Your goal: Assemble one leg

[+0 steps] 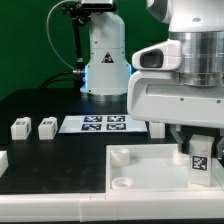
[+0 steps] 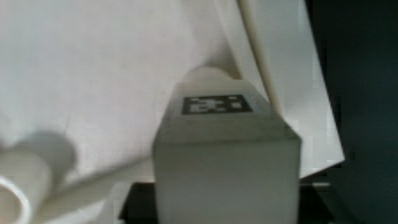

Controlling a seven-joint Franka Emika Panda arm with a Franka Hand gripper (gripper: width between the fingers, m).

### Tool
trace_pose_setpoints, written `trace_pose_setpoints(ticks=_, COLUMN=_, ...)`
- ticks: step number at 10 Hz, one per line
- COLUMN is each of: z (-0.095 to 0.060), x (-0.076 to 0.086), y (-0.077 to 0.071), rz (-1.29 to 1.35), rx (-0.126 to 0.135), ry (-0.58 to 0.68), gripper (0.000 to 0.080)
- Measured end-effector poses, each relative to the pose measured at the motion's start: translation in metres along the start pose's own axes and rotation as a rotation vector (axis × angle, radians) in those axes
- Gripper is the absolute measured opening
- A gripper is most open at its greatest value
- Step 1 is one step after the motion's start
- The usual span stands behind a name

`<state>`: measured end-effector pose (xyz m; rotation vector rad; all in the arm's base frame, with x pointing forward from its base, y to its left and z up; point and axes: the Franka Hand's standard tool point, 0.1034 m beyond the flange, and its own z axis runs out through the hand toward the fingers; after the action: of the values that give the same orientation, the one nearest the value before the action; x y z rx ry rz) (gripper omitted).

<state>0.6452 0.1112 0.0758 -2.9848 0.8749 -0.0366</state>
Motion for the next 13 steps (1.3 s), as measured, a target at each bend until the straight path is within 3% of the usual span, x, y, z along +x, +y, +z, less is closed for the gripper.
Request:
trace_pose_setpoints(ticks=6, z=0.002, x=-0.002, y=0.007, rz=1.089, rx=0.018, ry=-0.066, gripper=0.0291)
trace_pose_setpoints(ticks=7, z=0.002, x=-0.002, y=0.007, rz=1.159, rx=0.017, ry=-0.060, gripper=0.0291)
trace_pose_setpoints(ticks=9, z=0.002, x=-0.003, y=0.008, rz=1.108, rx=0.016, ry=-0.059, gripper=0.0292)
trace_pose_setpoints(ticks=10, z=0.003, x=-0.003, y=0.006, rz=1.045, rx=0.023, ry=-0.047, gripper=0.0458)
trace_pose_setpoints(ticks=11, z=0.006, x=-0.005, y=0.001, rz=0.862, rx=0.052, ry=-0.014, gripper=0.0605)
trace_pose_setpoints(ticks=13, z=0.003, x=-0.011, y=-0.006, rz=0.493, rx=0.041, ry=0.016, gripper=0.0636)
